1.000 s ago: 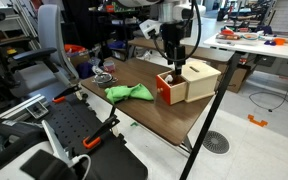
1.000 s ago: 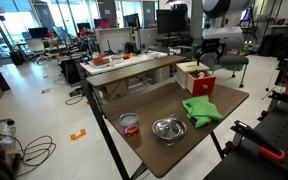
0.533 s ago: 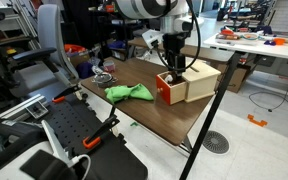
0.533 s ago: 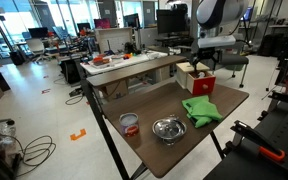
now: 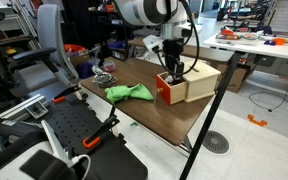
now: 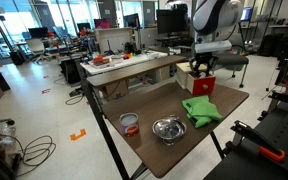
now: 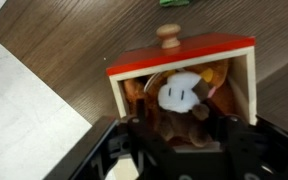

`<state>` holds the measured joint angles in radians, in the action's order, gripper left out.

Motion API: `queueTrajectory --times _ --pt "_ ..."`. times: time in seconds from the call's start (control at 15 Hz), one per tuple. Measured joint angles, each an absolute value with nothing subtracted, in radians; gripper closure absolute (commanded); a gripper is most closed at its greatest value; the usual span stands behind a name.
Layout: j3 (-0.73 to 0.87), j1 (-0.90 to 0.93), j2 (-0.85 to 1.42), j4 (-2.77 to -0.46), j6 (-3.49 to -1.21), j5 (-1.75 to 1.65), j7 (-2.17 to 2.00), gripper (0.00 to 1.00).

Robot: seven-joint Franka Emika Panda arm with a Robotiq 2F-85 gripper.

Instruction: Remove the toy from the drawer and put it on the table, then close the drawer

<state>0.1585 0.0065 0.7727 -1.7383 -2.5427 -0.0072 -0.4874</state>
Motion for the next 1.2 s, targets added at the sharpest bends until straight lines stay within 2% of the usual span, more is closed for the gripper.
queueTrajectory --times 0.2,0.33,0.67,1.2 --pt "0.162 0.006 0.784 -1.722 -2.534 -0.007 -0.487 0.95" --pt "0.165 0.006 0.785 -1.719 -2.532 -0.007 -0.487 1.0" --pt "0.167 0.006 0.761 -1.741 -2.531 -0.007 -0.463 0.98" --pt "0.2 -0.064 0.566 -1.955 -2.496 -0.01 -0.294 0.98"
